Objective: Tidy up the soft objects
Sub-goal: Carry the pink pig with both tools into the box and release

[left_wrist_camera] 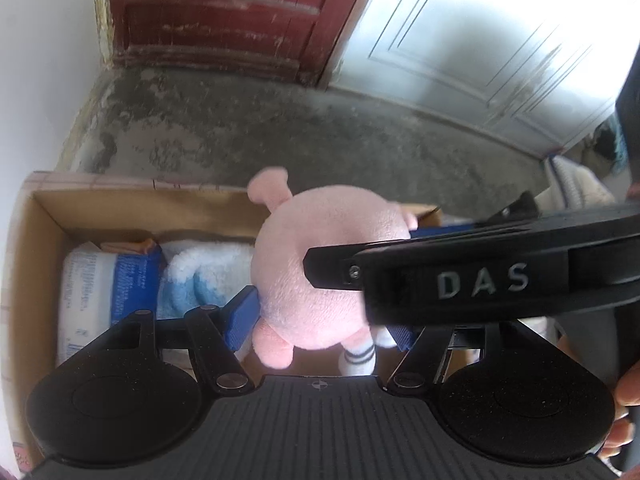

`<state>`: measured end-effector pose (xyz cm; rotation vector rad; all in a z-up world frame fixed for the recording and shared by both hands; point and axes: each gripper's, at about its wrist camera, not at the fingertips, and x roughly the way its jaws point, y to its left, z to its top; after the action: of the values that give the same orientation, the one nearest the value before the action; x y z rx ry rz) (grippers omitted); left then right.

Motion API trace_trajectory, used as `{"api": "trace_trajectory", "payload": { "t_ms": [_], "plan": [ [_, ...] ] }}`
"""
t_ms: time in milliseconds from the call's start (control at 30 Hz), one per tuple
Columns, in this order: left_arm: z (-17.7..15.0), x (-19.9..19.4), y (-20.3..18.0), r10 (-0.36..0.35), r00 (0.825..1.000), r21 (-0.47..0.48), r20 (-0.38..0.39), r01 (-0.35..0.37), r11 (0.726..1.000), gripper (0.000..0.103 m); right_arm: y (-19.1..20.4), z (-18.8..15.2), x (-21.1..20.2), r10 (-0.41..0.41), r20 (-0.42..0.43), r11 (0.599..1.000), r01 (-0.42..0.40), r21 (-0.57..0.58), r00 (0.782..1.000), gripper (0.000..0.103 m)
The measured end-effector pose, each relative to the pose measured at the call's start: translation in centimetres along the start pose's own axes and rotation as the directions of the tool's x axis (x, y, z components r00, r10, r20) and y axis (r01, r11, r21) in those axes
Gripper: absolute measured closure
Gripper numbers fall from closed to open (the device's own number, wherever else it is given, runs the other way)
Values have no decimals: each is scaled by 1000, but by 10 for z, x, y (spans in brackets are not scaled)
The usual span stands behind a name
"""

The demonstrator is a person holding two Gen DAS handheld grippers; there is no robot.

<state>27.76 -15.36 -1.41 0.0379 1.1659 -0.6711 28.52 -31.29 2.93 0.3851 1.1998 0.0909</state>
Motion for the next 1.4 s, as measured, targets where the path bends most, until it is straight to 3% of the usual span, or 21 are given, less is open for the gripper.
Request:
{"api": "trace_trajectory", "payload": {
  "t_ms": [200,333,467,533,567,633,800,1067,1167,1300,1400],
  "plan": [
    [-5,22,-4,33,998,24,-54,-32,999,38,10,-8,22,-94,-43,986,87,-139,995,25],
    [-8,33,-2,24,996,22,-87,-22,1000,38,5,-8,27,-117,-51,985,109,-136,992,25],
    [-12,31,-1,24,996,35,-87,-21,999,39,-5,-3,11,-125,19,988,126,-90,992,26],
    [-13,31,0,27,996,33,-80,-24,999,46,-16,0,2,-114,49,992,116,-46,992,29],
    [-14,31,0,28,997,32,-76,-26,999,50,-21,1,-2,-108,61,994,109,-23,992,37],
    [-13,35,0,32,997,29,-76,-30,999,59,-31,2,-8,-90,78,996,89,22,993,42],
    [-7,42,-6,14,998,35,-69,-12,999,62,-48,-7,-23,-70,128,994,58,94,989,50],
    [-8,44,-18,40,996,86,-77,-33,996,54,-68,-32,-46,23,220,975,-70,213,975,50],
    [-7,34,-15,25,996,64,-88,-19,998,49,-72,-48,-66,65,285,957,-141,254,956,48],
    [-15,7,-13,28,998,68,-54,-24,997,48,-75,-78,-94,101,362,927,-220,304,927,39],
    [-21,-18,-9,24,999,70,-29,-22,997,48,-79,-105,-114,112,400,895,-267,358,910,37]
  ]
}}
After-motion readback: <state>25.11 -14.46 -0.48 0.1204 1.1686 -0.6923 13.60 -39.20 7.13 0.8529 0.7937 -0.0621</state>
